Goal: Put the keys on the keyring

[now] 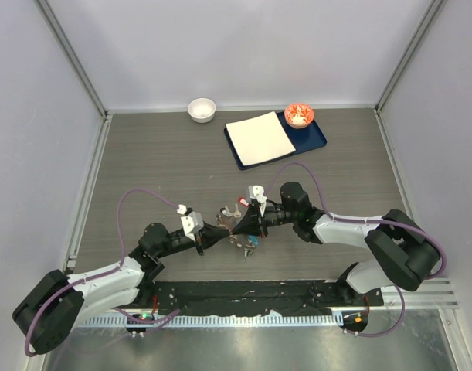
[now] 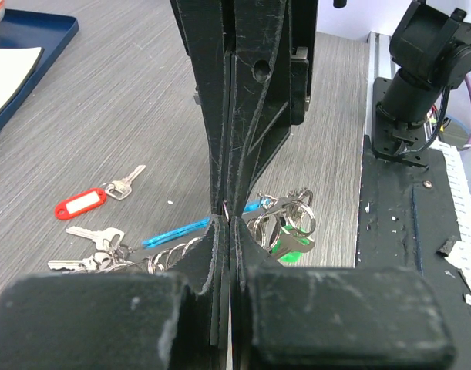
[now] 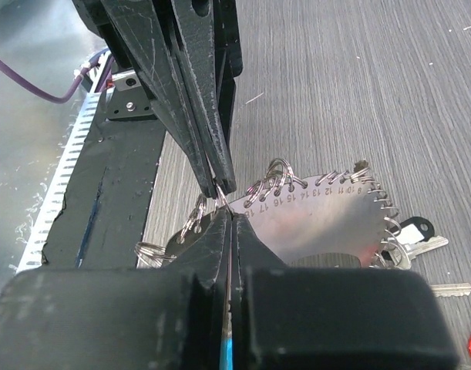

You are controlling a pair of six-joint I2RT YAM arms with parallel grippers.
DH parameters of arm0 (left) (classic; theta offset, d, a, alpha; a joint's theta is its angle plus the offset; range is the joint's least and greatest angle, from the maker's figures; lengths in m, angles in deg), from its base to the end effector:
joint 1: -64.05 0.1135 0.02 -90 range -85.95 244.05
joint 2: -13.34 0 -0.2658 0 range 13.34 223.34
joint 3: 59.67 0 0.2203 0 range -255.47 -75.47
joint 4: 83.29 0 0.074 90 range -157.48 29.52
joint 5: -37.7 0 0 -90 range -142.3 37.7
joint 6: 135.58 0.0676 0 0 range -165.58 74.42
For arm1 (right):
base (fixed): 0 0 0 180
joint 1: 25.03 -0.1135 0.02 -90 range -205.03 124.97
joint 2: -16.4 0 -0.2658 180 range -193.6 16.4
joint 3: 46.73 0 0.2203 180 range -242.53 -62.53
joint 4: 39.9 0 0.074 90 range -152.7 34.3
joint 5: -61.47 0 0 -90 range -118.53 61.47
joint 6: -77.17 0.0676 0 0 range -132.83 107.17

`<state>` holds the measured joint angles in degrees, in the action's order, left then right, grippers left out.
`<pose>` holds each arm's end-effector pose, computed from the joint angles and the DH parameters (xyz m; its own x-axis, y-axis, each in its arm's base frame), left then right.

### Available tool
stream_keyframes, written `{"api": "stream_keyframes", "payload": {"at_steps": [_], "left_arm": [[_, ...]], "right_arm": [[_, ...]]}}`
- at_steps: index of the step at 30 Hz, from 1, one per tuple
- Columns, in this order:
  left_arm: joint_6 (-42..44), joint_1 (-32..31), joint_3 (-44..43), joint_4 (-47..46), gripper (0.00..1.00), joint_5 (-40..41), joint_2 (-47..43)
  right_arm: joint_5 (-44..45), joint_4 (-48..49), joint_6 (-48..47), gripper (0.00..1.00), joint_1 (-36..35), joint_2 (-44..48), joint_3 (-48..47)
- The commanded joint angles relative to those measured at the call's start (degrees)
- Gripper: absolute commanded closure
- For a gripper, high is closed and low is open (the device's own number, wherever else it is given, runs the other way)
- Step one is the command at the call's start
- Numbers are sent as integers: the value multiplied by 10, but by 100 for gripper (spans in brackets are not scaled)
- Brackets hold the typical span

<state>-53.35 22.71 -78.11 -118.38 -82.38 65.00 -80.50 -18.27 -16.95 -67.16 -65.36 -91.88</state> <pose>0.1066 -0.1389 0.2056 -0.1038 -0.0645 -0.9925 0.9423 0.3130 -0.1189 0.1649 0.2209 0.2153 -0.1210 -0.1691 -0.9781 -0.9888 -0.0659 0.1337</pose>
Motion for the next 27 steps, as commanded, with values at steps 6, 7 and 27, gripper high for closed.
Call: {"api": "stream_keyframes", "payload": {"at_steps": [6,7,27], "left_arm": [[34,0,-13,47,85,8,-47],[38,1,-16,66,81,13,-53],[58,1,-26,110,60,-18,-68]], "right_arm": [[43,-100,-46,99,-8,55,-33],[59,-125,-59,99,-11,66,-36],[279,-299,-107,99,-118,110,-63]]}}
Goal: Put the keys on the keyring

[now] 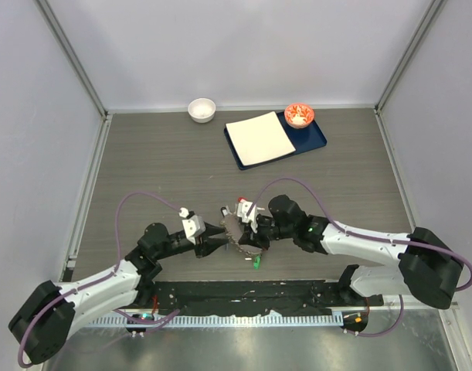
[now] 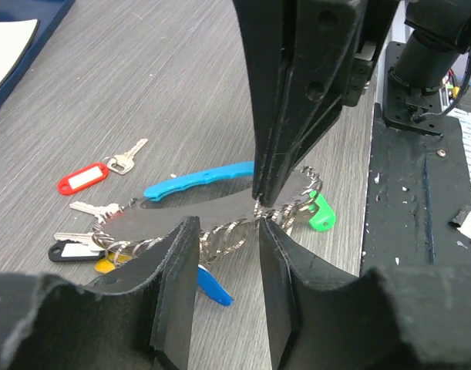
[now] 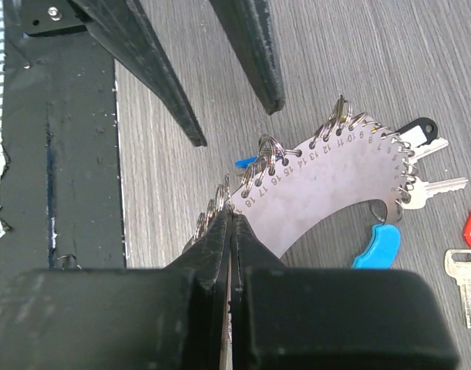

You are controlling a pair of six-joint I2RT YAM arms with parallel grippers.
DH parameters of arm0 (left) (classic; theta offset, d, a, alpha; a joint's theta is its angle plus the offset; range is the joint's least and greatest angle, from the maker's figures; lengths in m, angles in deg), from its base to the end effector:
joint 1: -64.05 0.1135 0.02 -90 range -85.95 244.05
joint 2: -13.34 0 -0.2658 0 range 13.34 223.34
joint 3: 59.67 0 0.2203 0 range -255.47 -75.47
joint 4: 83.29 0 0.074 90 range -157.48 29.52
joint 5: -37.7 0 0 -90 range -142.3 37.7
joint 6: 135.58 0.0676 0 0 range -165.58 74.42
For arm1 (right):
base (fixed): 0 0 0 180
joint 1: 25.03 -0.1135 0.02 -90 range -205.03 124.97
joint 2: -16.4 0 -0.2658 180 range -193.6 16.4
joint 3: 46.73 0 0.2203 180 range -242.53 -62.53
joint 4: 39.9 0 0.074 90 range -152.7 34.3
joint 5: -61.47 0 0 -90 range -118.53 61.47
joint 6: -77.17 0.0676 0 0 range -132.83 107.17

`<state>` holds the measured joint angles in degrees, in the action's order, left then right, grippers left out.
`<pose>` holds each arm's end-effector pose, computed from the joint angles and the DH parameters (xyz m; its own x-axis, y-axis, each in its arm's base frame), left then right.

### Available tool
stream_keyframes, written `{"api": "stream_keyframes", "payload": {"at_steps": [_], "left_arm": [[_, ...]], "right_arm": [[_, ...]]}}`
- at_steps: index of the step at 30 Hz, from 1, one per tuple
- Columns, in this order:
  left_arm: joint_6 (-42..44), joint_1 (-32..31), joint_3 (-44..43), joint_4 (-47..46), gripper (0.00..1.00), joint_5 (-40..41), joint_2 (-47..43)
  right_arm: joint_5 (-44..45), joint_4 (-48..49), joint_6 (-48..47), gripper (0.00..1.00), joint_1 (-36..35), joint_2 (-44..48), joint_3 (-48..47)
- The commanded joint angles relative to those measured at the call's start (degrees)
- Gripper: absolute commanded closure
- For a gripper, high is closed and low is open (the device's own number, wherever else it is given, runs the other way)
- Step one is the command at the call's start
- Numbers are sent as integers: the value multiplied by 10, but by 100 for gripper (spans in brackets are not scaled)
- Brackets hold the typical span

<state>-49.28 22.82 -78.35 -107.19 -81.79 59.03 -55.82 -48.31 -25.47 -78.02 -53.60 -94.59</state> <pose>0.1008 -0.1326 0.1964 -0.1016 0.0143 -0.9947 0.9388 0.3323 -0.0911 0.1249 0.2172 0.2121 -0.0913 -0.4441 -0.8913 -0.9913 0.1255 0.0390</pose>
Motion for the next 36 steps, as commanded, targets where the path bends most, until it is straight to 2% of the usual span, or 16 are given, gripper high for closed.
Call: {"api": "stream_keyframes", "payload": {"at_steps": [1,11,36], "left_arm": [[20,-1,-24,-2,62,-32,-5],[26,0,-58,-16,72,-99,85],[34,-3,-69,-13,82,-88,138]], "right_arm": [[33,-1,-25,99,-11,-8,-41],[30,-5,-35,99,-23,-19,-50],[13,15,-25,99,-24,-20,-43]]}}
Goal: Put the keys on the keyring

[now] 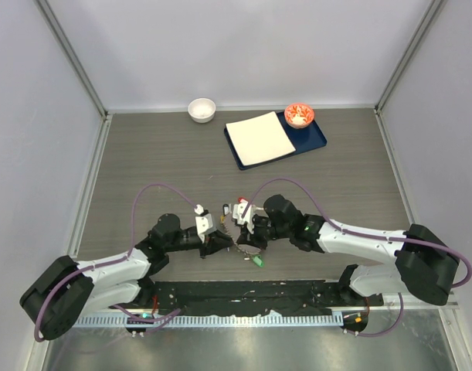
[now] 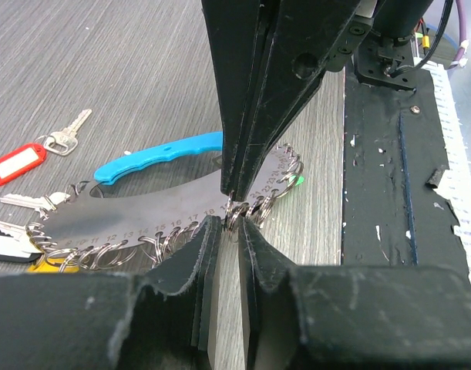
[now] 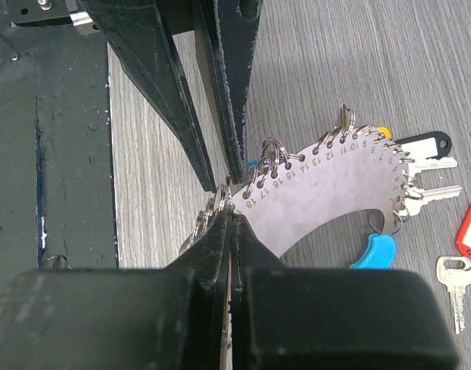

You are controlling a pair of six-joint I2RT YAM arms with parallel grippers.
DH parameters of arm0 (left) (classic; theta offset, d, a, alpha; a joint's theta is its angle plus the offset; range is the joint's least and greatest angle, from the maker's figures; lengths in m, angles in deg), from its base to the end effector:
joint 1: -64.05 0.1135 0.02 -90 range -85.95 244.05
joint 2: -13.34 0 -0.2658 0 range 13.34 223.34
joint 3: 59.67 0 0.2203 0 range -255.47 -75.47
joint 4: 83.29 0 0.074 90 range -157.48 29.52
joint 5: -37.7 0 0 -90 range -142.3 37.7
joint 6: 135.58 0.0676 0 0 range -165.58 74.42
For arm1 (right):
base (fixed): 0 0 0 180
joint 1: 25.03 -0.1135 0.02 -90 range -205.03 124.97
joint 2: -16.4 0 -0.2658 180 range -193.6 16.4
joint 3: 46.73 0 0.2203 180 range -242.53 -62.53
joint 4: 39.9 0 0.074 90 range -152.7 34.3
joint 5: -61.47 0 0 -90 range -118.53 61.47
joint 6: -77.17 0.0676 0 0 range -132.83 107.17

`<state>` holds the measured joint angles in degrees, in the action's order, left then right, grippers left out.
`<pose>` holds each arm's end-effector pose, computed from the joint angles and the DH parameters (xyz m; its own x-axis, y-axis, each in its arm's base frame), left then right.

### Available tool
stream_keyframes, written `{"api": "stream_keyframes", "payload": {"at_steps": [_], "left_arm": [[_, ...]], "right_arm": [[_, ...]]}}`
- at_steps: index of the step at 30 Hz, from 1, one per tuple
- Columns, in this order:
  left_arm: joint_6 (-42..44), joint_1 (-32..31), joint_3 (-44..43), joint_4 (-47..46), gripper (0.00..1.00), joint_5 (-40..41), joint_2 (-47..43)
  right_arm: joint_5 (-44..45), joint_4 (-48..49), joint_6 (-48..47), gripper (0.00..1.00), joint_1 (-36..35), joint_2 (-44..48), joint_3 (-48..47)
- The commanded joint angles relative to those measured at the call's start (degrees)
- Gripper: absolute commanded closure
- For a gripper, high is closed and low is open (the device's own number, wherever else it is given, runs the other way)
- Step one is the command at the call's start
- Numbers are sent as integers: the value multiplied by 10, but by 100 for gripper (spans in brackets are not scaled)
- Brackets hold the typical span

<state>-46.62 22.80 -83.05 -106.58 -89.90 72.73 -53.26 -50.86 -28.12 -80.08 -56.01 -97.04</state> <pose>0.1136 -0.1545 0.1847 -0.1831 0.1415 -0.9729 0.9667 0.2059 -0.1520 0.1242 0.2271 0.2101 -0.0522 -0.4927 -0.8686 -0.9943 0.1068 -0.0009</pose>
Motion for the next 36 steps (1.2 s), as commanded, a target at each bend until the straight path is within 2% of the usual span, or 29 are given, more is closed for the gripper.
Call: {"api": "stream_keyframes", "payload": {"at_steps": [1,7,10,13,15,17,19,26,27,32,36], "left_arm": [[8,-2,-22,-19,82,-7,1],[8,-5,-23,-19,84,-7,5],[8,-4,-23,-16,88,-5,1],[8,-5,-21,-13,100,0,-6],[8,-4,-18,-10,100,4,-11],[8,-4,-14,-8,100,20,-25],[5,-4,-3,-8,100,35,-41],[-22,-4,31,2,100,102,-110],[-26,-4,34,4,100,111,-125],[-48,-4,54,16,100,134,-163],[-67,-4,69,18,100,141,-176]], "right_arm": [[-14,41,1,99,-3,4,-19],[-19,48,5,99,-3,4,-16],[-19,50,8,99,-2,6,-16],[-22,53,11,99,-3,8,-16],[-19,65,19,99,-3,10,-12],[-8,81,35,90,-3,19,-4],[6,100,47,74,-3,26,5],[79,132,104,51,27,63,14],[79,147,111,50,38,66,21],[97,224,184,29,83,77,56],[173,298,205,21,94,63,99]]}}
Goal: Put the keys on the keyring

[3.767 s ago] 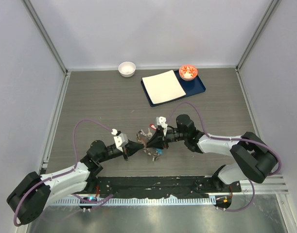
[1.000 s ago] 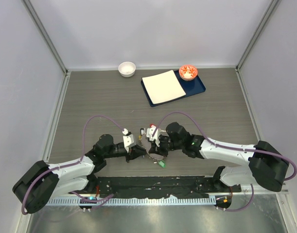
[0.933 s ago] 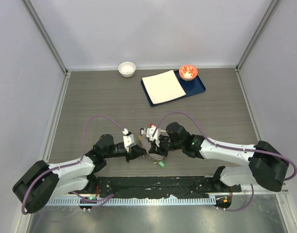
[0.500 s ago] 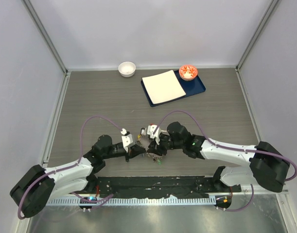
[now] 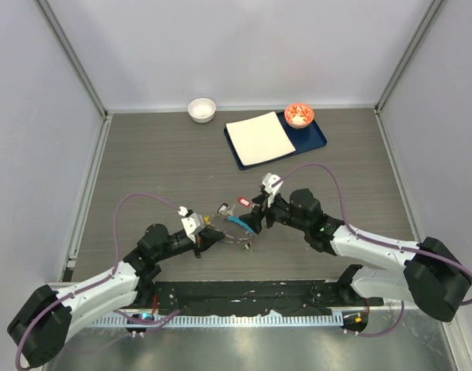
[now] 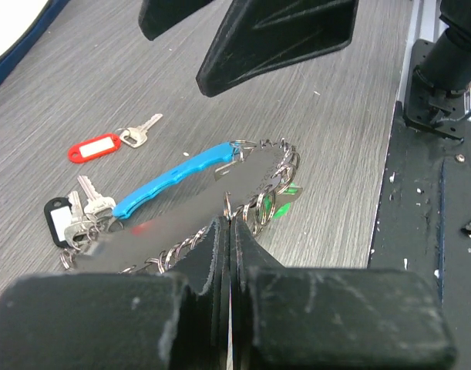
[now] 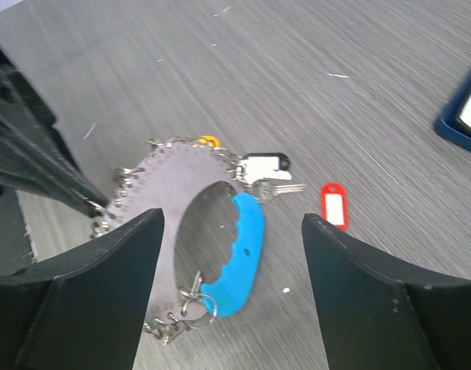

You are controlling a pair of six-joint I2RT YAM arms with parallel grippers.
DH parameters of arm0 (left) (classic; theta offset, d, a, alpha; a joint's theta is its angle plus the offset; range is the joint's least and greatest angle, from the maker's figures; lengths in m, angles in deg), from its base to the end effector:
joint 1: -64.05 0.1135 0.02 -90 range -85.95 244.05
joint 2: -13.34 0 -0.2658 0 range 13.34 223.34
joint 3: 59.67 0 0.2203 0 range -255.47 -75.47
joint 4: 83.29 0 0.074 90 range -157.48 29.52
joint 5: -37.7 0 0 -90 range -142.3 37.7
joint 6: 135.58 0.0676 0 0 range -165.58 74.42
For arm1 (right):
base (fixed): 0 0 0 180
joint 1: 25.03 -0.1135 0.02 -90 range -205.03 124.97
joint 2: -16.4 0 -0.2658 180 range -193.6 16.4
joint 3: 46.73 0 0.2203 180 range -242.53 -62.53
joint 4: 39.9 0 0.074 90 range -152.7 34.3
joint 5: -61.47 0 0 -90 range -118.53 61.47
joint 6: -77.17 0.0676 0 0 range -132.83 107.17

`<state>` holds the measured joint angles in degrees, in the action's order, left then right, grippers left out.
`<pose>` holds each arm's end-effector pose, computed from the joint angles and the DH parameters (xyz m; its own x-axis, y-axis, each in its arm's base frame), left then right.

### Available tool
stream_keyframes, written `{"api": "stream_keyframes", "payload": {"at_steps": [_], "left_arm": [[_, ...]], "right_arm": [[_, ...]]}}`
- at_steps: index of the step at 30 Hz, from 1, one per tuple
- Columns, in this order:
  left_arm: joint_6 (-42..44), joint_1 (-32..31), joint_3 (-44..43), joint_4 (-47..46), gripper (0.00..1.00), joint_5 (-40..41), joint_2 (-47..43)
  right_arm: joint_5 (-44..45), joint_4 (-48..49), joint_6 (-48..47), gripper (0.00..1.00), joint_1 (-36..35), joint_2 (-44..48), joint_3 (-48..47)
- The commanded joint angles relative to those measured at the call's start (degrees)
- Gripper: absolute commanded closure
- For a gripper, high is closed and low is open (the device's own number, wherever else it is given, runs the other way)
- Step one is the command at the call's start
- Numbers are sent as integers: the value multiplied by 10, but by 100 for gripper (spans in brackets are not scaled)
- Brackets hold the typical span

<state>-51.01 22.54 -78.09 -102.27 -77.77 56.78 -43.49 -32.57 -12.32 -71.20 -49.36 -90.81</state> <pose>0.1012 -0.1284 0.1889 -0.1654 0.0323 -0.9857 0.9070 0.3975 -0.1392 0.1609 0.1928 0.2400 -0.1794 -0.1744 -0.9682 -0.8686 0.4902 0.0726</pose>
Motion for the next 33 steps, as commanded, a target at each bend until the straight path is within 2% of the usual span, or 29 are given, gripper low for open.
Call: {"api": "stream_keyframes", "payload": {"at_steps": [1,5,9,13,19,27,33], "left_arm": [[-29,-1,22,-25,100,22,-19],[-34,-1,23,-25,100,24,-13],[-27,-1,10,-27,100,17,37],[-17,-2,-17,-28,100,-6,105],[-8,-3,-41,-22,100,-12,149],[-4,-3,-39,-15,100,-1,136],[-5,-3,-38,-13,100,-1,131]], "right_arm": [[118,126,50,21,6,-9,44],[205,188,61,26,6,-54,71],[234,229,59,34,6,-107,74],[250,253,41,37,6,-158,68],[238,243,20,43,14,-212,46],[210,291,-19,54,22,-249,45],[183,308,-34,58,29,-276,29]]}}
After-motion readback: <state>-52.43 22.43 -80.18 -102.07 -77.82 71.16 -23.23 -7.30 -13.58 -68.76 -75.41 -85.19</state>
